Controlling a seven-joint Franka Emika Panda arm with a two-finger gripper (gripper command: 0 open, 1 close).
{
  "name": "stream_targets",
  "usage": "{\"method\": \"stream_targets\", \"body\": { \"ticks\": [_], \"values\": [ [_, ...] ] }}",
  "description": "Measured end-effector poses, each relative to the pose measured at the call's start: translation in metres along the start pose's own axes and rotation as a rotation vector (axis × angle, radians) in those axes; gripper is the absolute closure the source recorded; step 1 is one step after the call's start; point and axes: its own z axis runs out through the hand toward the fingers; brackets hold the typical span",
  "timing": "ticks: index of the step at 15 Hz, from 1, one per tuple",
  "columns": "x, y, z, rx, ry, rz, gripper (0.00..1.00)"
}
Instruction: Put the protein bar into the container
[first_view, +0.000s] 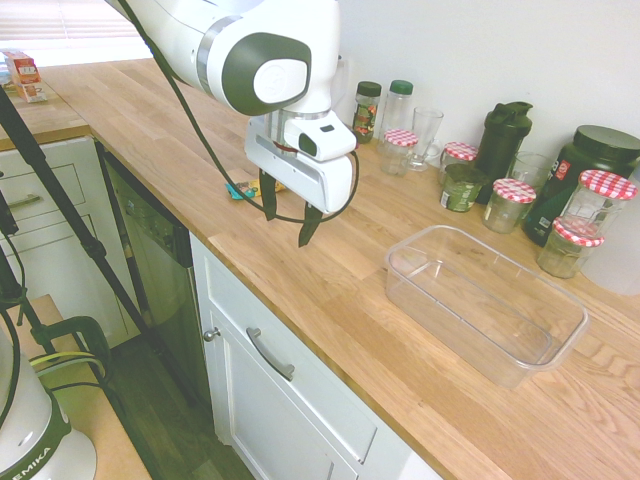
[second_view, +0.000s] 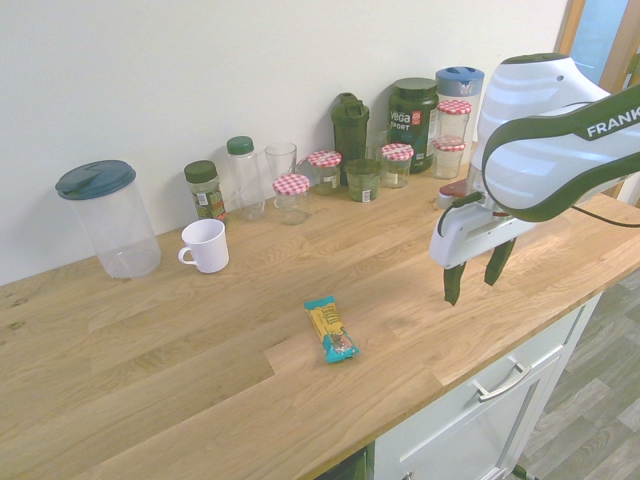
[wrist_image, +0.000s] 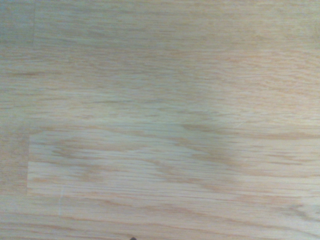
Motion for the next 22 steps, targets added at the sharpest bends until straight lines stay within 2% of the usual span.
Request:
{"method": "stream_targets", "body": {
  "ticks": [4, 8, 11, 14, 22],
  "values": [
    [-0.006, -0.010, -0.006, -0.016, 0.038, 0.005, 0.00],
    [-0.043, -0.063, -0.042, -0.014, 0.120, -0.026, 0.00],
    [-0.091, -0.114, -0.065, 0.010, 0.145, -0.021, 0.00],
    [-0.116, -0.156, -0.061, 0.004, 0.119, 0.084, 0.00],
    [-0.116, -0.224, -0.023, 0.005, 0.093, 0.316, 0.00]
  ]
}}
